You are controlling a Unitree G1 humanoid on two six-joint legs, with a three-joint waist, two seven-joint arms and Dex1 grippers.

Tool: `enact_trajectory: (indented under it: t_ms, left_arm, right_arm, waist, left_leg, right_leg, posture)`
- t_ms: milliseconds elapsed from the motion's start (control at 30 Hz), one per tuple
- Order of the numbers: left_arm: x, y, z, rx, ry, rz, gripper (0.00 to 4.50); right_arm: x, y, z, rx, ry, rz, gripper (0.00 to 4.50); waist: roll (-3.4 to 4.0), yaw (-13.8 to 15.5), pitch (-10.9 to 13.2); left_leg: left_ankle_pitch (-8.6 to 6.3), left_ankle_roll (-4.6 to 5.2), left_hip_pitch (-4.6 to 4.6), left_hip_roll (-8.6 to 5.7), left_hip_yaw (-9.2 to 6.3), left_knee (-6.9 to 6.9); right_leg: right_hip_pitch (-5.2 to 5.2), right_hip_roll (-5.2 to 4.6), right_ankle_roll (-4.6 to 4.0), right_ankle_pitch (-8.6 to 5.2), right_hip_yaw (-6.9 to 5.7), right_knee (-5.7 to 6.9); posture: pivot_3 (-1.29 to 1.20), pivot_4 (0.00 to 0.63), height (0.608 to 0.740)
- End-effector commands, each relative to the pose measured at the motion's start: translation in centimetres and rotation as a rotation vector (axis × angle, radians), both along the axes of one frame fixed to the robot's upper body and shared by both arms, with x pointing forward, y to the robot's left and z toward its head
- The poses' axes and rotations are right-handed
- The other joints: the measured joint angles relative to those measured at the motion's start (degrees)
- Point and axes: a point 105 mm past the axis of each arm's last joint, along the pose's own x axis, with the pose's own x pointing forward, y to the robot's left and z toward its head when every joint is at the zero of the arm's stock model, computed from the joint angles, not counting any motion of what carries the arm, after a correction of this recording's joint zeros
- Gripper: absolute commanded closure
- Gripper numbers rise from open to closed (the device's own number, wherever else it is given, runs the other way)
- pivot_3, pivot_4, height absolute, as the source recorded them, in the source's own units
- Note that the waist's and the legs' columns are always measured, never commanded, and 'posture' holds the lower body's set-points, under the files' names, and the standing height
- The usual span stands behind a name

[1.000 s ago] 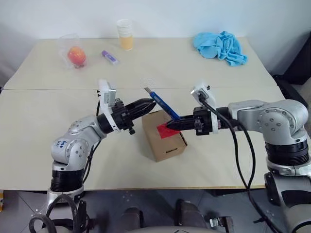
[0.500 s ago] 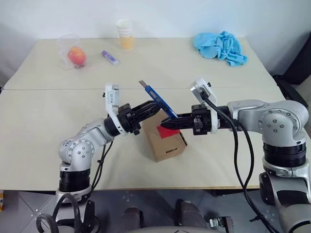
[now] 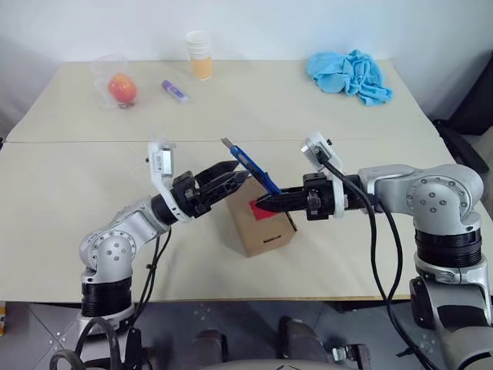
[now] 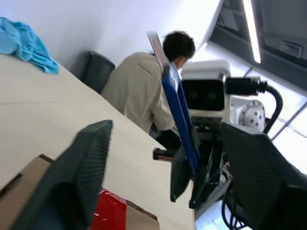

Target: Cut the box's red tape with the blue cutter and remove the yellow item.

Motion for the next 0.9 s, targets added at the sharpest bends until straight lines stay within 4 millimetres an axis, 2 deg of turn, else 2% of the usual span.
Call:
enact_trajectory:
  t_ms: [33, 133, 233, 333, 433, 533, 633, 733, 900]
  left_arm:
    - [-0.8, 0.3, 0.8, 0.008, -0.044, -0.002, 0.03]
    - [-1.5, 0.8, 0.7, 0.009, -0.027, 0.0, 0.03]
    - [-1.8, 1.8, -0.1, 0.109, -0.058, 0.053, 0.03]
    - [-0.8, 4.6, -0.4, 0.406, -0.278, 0.221, 0.03]
    - [-0.1, 7.2, 0.3, 0.571, -0.452, 0.282, 0.03]
    - [-0.2, 8.6, 0.6, 0.759, -0.613, 0.199, 0.03]
    - [-0.9, 7.3, 0.9, 0.823, -0.712, 0.031, 0.03]
    - [-1.8, 4.4, 1.0, 0.844, -0.867, -0.124, 0.03]
    - [-2.2, 1.1, 1.7, 0.783, -0.988, -0.213, 0.03]
  right_arm:
    - [0.7, -0.3, 0.5, -0.056, -0.142, -0.052, 4.33]
    - [1.5, -0.5, 0.1, -0.115, -0.24, -0.092, 4.33]
    - [1.2, -0.7, -0.1, -0.11, -0.243, -0.081, 4.33]
    - [1.1, -1.9, 0.2, -0.085, -0.141, -0.08, 4.33]
    - [0.6, -2.8, 0.5, -0.063, -0.011, -0.055, 4.33]
    - [-0.2, -3.5, 0.6, -0.072, 0.149, -0.011, 4.33]
    - [-0.9, -3.8, 0.4, -0.096, 0.274, 0.032, 4.33]
    - [-1.7, -3.6, 0.5, -0.121, 0.356, 0.094, 4.33]
    - [-2.0, -2.9, 0.6, -0.129, 0.44, 0.136, 4.33]
  waist:
    - [0.0, 0.0, 0.0]
    - [0.0, 0.01, 0.0]
    - [0.0, 0.0, 0.0]
    - [0.0, -0.02, 0.0]
    - [0.0, 0.08, 0.0]
    - [0.0, 0.22, 0.01]
    - [0.0, 0.46, 0.01]
    - [0.0, 0.31, 0.01]
    - [-0.06, -0.26, 0.05]
  left_leg:
    - [0.0, 0.0, 0.0, 0.0, 0.0, 0.0]
    - [0.0, 0.0, 0.0, 0.0, 0.01, 0.0]
    - [0.0, 0.0, 0.0, 0.0, 0.01, -0.02]
    - [0.0, 0.0, 0.0, 0.0, 0.03, -0.03]
    - [0.0, -0.01, 0.01, 0.01, 0.09, -0.03]
    - [0.0, 0.0, 0.0, 0.02, 0.09, -0.06]
    - [-0.02, 0.05, -0.06, 0.02, 0.08, -0.09]
    - [-0.1, 0.19, -0.06, -0.01, 0.1, -0.08]
    - [-0.13, 0.23, -0.07, 0.01, 0.15, -0.08]
  right_leg:
    - [0.0, 0.0, 0.0, 0.0, 0.0, 0.0]
    - [0.0, 0.0, 0.0, 0.0, 0.01, -0.01]
    - [-0.01, 0.0, 0.0, 0.0, 0.02, -0.02]
    - [-0.02, 0.01, 0.0, 0.0, 0.01, -0.03]
    - [-0.02, 0.02, -0.03, 0.01, 0.02, -0.05]
    - [-0.01, 0.02, -0.05, 0.02, 0.0, -0.08]
    - [-0.02, 0.05, -0.06, 0.03, -0.01, -0.15]
    - [-0.01, 0.01, -0.09, 0.06, -0.01, -0.17]
    - [-0.03, -0.01, -0.08, 0.06, -0.12, -0.21]
  posture:
    - [0.0, 0.15, 0.74]
    - [0.0, 0.15, 0.74]
    - [0.0, 0.15, 0.74]
    - [0.0, 0.15, 0.74]
    - [0.0, 0.15, 0.74]
    - [0.0, 0.15, 0.74]
    - [0.0, 0.15, 0.74]
    - [0.0, 0.15, 0.74]
    - [0.0, 0.15, 0.74]
